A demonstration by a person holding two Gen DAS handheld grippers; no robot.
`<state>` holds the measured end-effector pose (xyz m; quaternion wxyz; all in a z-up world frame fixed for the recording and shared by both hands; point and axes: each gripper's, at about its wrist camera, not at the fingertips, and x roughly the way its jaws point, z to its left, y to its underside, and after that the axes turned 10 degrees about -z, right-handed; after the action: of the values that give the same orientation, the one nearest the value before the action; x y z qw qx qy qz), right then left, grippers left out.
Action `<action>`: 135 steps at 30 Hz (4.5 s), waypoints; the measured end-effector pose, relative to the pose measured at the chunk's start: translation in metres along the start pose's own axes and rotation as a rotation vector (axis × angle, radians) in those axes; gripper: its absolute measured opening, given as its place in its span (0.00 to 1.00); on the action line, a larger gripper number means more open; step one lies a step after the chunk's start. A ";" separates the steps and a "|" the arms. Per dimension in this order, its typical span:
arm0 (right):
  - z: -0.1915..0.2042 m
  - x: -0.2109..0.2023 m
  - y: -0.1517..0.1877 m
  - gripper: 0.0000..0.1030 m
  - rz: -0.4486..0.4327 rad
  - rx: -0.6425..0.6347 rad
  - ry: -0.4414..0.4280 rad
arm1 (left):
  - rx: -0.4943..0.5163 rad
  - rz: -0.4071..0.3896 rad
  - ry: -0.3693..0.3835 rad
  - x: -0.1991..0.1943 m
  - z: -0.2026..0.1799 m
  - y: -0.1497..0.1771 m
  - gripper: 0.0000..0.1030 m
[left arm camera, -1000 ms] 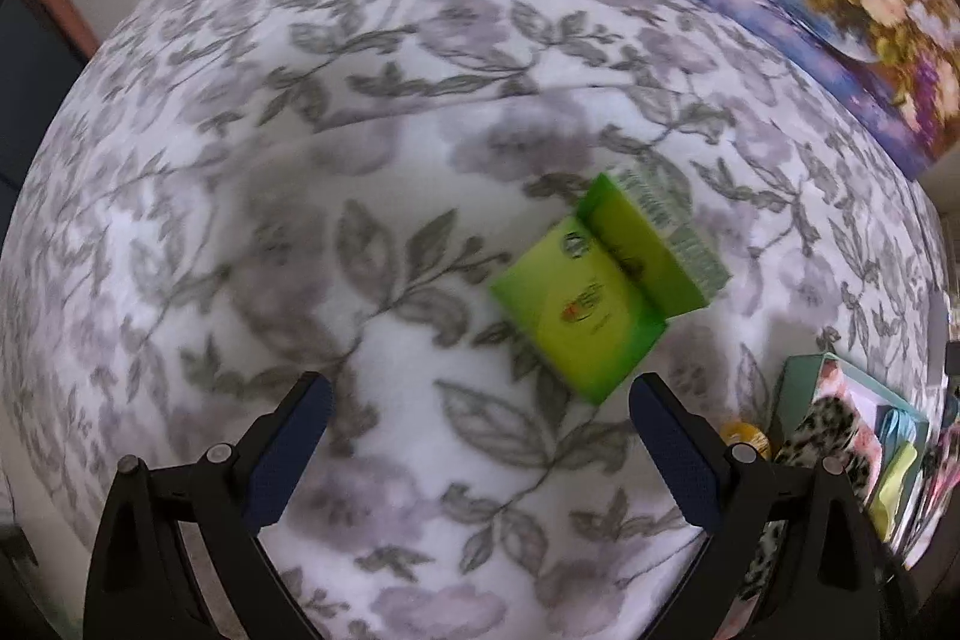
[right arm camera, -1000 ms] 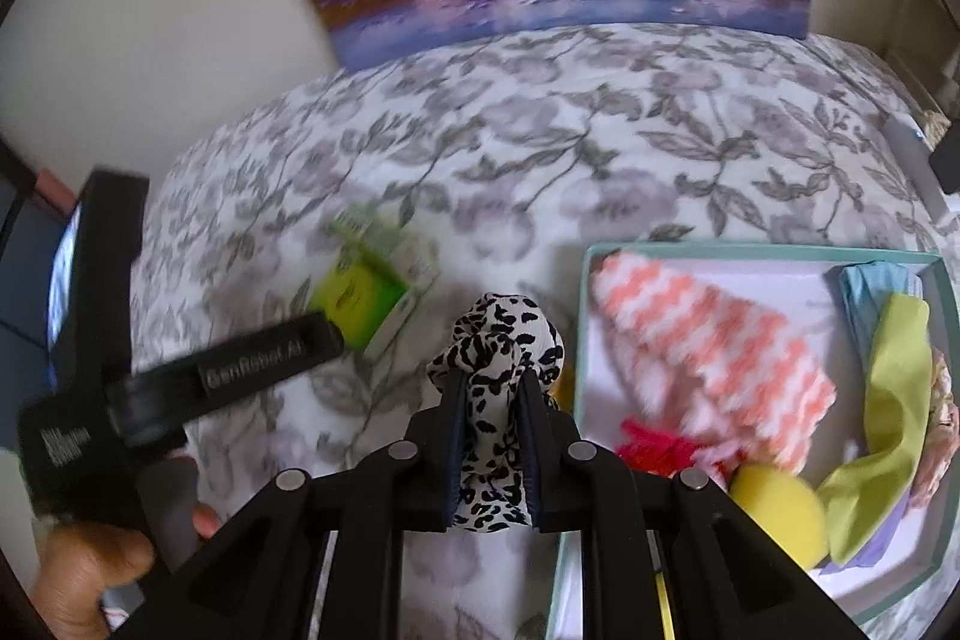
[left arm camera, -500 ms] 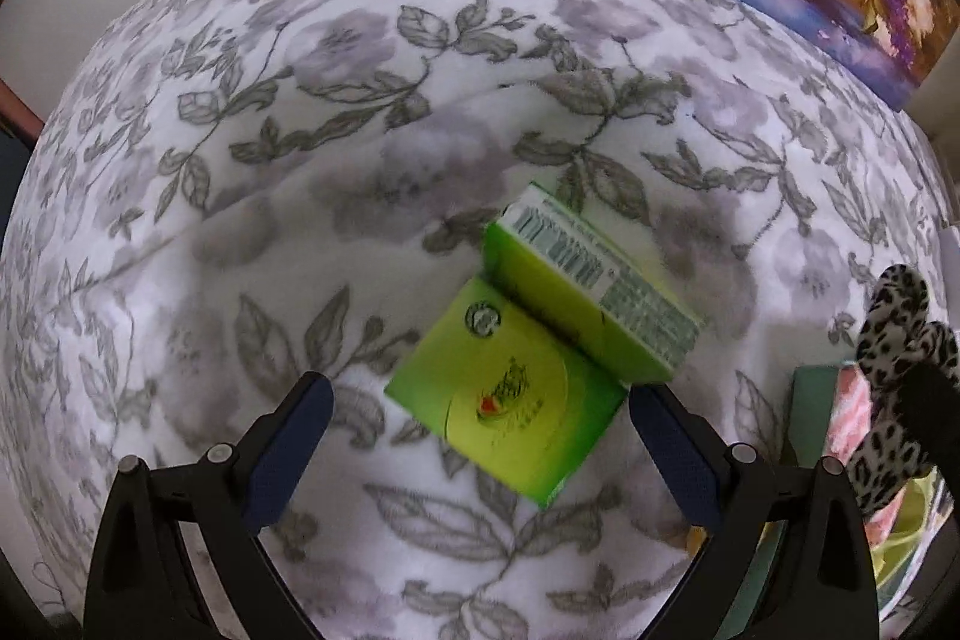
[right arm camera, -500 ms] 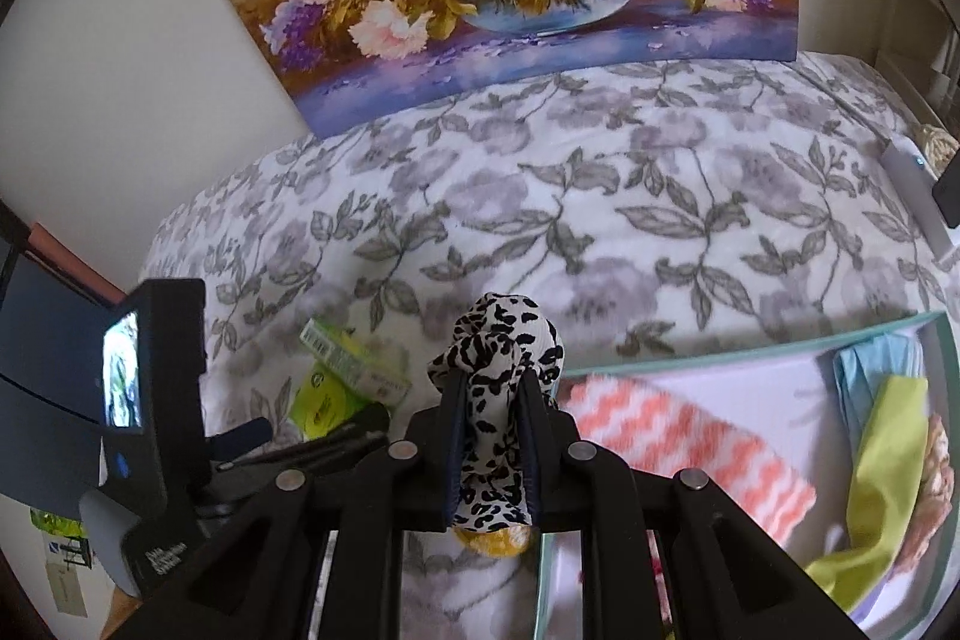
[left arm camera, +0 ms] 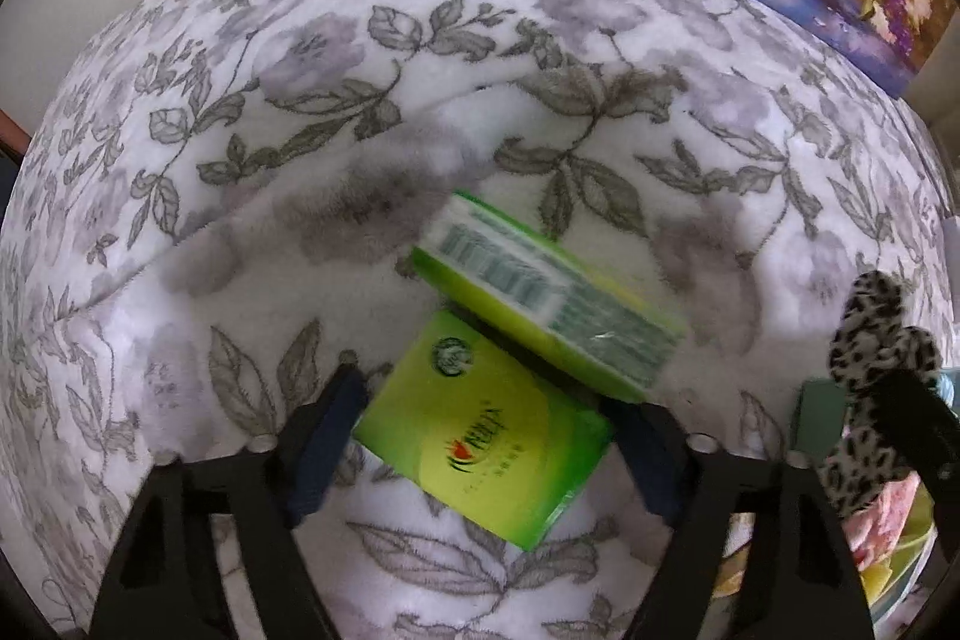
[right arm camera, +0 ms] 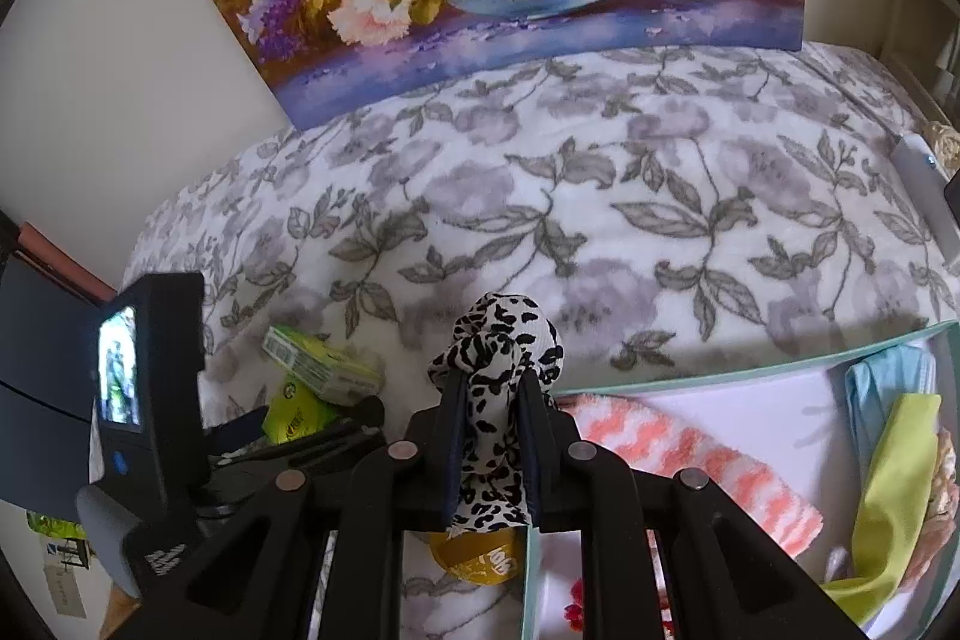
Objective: Organize soft objects
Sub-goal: 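Lift the scrunchie with the right tool while the left tool grasps the green tissue pack, then carry the tissue pack and scrunchie into the tray and open both tools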
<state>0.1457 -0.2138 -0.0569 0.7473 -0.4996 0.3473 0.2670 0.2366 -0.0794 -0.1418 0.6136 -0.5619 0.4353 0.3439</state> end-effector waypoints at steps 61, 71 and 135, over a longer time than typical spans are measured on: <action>-0.112 -0.124 0.054 0.19 -0.020 0.195 0.227 | 0.215 -0.206 0.215 -0.169 -0.117 0.098 0.76; -0.164 -0.119 0.053 0.19 -0.006 0.271 0.282 | 0.262 -0.181 0.289 -0.148 -0.162 0.096 0.76; -0.191 -0.118 0.051 0.87 0.001 0.297 0.282 | 0.059 -0.196 0.076 -0.123 -0.102 0.065 0.93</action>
<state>-0.0130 -0.3801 -0.0422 0.7566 -0.4163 0.4843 0.1404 0.1151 -0.1634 -0.0534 0.6435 -0.5963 0.4111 0.2476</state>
